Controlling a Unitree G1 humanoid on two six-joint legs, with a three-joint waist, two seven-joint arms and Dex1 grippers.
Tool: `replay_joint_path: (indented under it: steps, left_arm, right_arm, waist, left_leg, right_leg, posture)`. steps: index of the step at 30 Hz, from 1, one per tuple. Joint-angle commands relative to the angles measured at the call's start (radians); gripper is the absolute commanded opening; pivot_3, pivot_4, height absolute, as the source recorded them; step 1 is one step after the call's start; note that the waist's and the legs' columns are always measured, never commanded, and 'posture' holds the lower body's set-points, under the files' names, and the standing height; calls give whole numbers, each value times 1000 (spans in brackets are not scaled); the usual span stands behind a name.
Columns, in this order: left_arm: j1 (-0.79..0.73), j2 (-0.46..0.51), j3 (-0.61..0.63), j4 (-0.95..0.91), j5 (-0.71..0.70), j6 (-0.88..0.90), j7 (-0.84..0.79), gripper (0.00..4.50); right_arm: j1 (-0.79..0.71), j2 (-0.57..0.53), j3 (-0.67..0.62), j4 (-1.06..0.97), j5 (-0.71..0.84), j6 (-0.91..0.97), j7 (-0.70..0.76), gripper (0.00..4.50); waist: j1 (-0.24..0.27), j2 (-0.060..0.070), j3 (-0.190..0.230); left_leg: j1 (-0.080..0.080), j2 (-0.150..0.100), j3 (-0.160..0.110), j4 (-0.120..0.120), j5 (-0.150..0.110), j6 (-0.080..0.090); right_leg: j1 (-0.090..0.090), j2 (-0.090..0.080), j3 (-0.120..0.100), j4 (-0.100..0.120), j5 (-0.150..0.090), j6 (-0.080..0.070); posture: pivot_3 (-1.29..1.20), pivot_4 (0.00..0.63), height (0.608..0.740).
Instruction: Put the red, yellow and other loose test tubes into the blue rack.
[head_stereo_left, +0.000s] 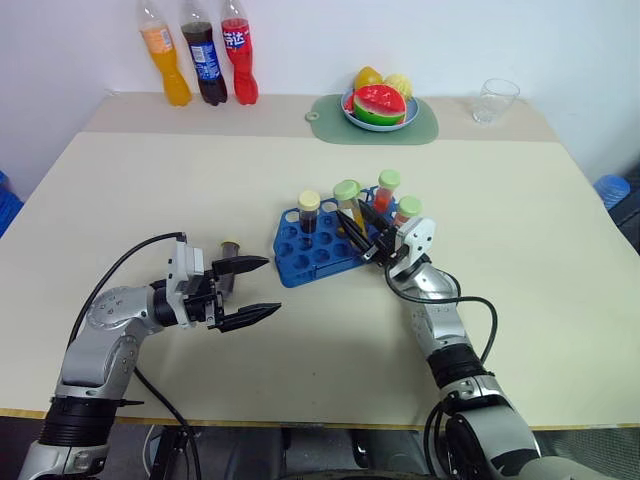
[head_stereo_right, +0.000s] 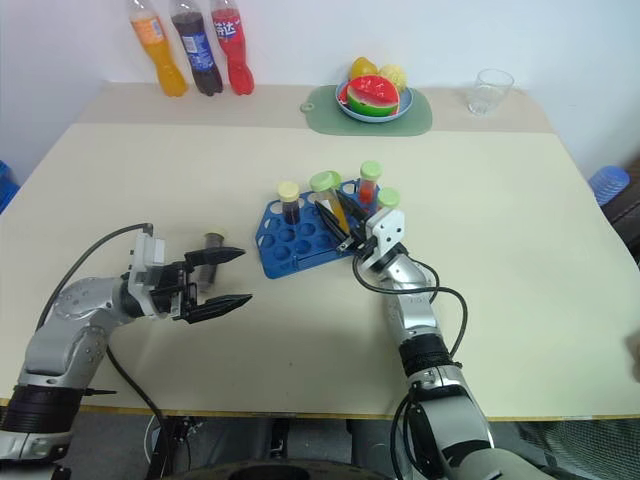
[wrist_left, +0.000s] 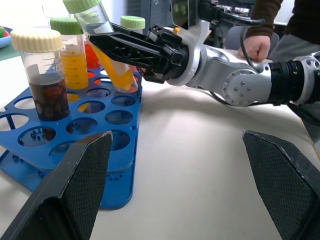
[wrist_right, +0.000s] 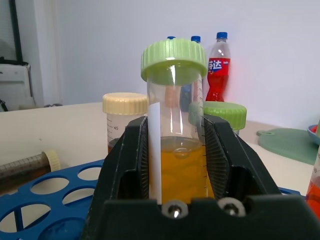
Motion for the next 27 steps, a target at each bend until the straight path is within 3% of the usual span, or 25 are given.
replay_joint_path:
  steps: [1,27]
  left_arm:
    - [-11,-6,20,-4,-14,-10,0,4314]
    - [-28,-19,8,13,-4,-14,-12,4314]
  right_arm:
    - [48,-47,-38,-25,14,17,5,1553]
    - [93,-106,-41,-112,35,88,10,1553]
  waist:
    - [3,0,0]
    - [2,0,-1]
  left_leg:
    - [0,0,0,0,0,0]
    - [1,-2,0,0,0,0]
  right_leg:
    - [0,0,0,0,0,0]
    - [1,-1,0,0,0,0]
  posture:
    - [0,150,740]
    - [0,150,740]
